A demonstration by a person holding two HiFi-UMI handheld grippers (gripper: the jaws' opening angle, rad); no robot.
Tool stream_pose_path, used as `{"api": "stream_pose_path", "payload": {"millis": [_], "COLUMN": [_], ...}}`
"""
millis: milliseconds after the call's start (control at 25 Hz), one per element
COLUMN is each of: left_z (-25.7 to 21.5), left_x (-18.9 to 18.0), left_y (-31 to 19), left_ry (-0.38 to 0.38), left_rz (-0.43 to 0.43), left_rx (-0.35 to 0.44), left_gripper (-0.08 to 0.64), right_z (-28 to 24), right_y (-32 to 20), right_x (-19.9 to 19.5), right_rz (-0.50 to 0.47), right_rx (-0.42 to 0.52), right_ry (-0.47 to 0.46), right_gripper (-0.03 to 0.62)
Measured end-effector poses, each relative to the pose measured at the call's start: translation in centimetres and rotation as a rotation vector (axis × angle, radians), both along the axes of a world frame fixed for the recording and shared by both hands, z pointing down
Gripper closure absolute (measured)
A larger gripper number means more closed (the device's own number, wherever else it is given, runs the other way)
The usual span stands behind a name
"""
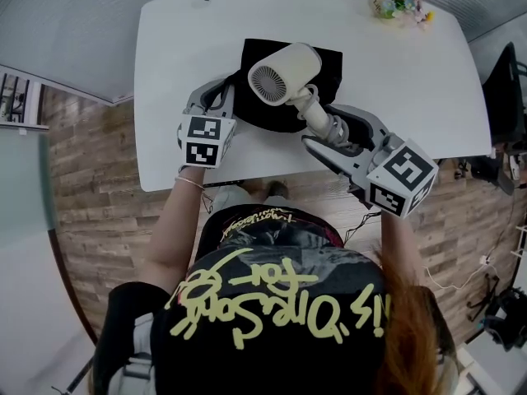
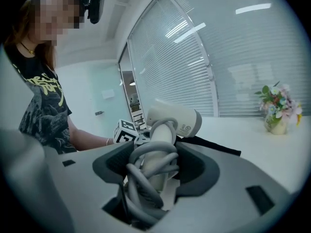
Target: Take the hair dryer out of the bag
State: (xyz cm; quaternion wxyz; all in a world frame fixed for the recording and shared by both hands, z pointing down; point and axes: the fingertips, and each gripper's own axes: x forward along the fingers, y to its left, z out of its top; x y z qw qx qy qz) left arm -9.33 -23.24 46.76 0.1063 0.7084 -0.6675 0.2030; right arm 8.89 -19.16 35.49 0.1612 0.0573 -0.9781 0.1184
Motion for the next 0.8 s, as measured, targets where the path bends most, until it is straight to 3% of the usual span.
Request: {"api": "stream_pose_path", "payload": {"millis": [800], "left_z": [0.0], "left_x": [0.6], "left_y": [0.6], "left_ry": [-0.030], "left_rz": [0.173], "left_rx": [-0.014], "left_gripper": [0.545], "right_z": [3.7], "right_y": [-4.9], "right_x": [-4.4], "right_rz": [0.212], "right_rx": [-0.073], "right_ry": [0.143], "right_gripper": [0.319]}}
